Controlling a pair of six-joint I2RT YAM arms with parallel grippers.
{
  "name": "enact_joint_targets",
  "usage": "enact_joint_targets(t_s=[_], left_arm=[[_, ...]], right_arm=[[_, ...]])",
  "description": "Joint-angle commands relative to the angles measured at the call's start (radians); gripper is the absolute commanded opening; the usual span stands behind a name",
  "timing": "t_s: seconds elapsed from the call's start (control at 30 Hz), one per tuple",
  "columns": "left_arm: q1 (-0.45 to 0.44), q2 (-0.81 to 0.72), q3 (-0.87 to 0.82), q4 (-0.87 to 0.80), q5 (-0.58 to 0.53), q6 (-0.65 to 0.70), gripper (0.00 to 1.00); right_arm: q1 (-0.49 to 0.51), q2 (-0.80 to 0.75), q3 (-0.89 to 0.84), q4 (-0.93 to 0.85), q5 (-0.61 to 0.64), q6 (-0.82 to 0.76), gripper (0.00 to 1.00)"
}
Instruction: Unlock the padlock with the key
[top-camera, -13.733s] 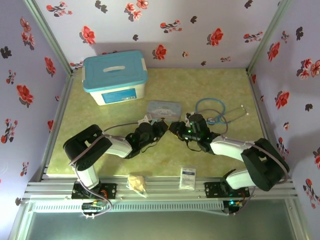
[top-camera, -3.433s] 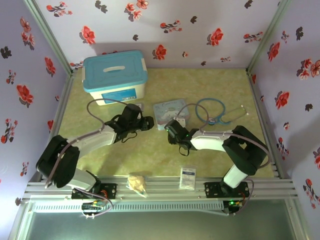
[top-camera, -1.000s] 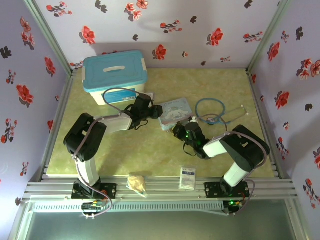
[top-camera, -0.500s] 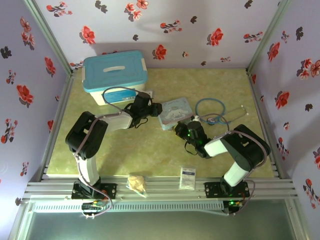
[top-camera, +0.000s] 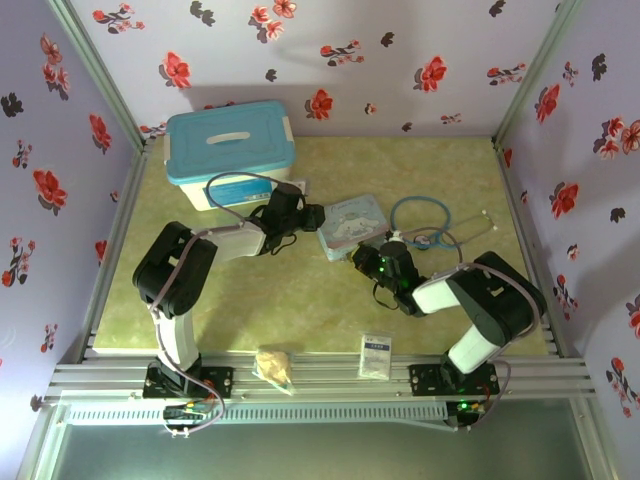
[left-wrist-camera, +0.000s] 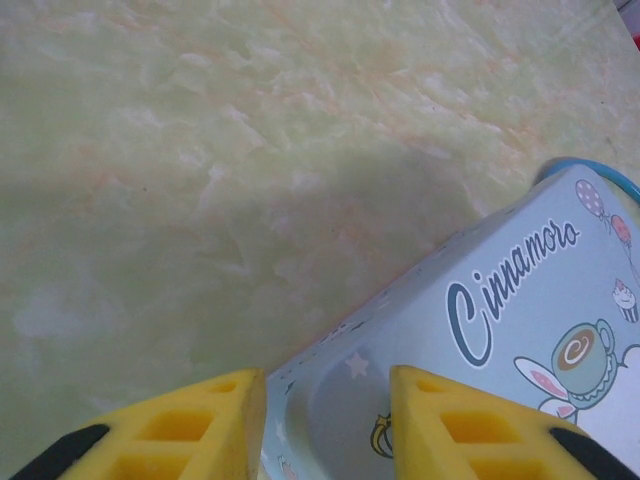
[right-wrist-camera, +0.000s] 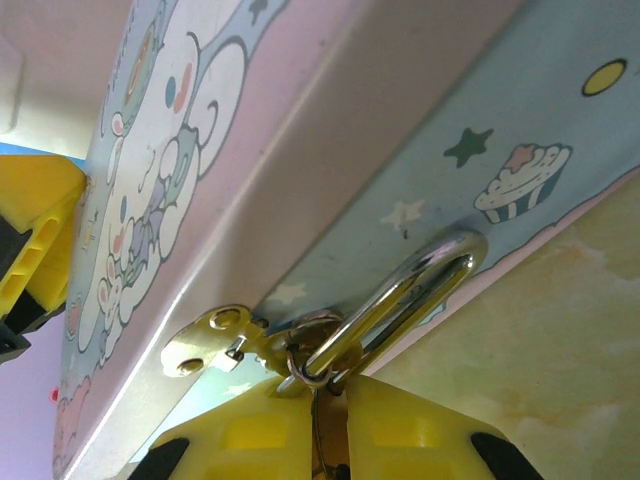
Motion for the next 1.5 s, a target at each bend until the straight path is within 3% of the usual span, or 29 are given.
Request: enact_joint_targets(t_s=[0.0, 0.27, 0.53, 0.7, 0.87, 1.03, 1.3, 1.47], left_arm=[[0.032, 0.075, -0.054, -0.242, -0.099, 0.052, 0.36], [0.015, -0.054, -0.077, -0.106, 0.06, -0.019, 0.51], [-0.027, -0.028, -0.087, -0.092, 0.044, -0.045, 0.59], [-0.029, 0.04, -0.072, -0.146, 0.017, -0.039, 0.44], [-0.022, 0.07, -0.062, -0.241, -0.057, -0.015, 0.38], [0.017, 0.082, -0.091, -0.219, -0.029, -0.035, 0.32], [0.04, 0.094, -0.083, -0.228, -0.029, -0.02, 0.27], [0.04, 0.111, -0.064, -0.23, -0.019, -0.015, 0.27]], right_arm=[[-0.013, -0.03, 0.004, 0.017, -0.009, 0.023, 0.0], [0.016, 0.041, -0.025, 0.119, -0.017, 0.106, 0.0], [0.026, 0.166, -0.039, 0.315, -0.033, 0.172, 0.0], [0.017, 0.154, -0.065, 0.334, -0.014, 0.168, 0.0], [-0.027, 0.124, -0.094, 0.329, -0.037, 0.166, 0.0], [-0.052, 0.097, -0.103, 0.326, -0.065, 0.155, 0.0], [-0.076, -0.02, -0.113, 0.169, -0.063, 0.094, 0.0], [-0.063, -0.053, 0.025, -0.177, -0.143, -0.039, 0.0]])
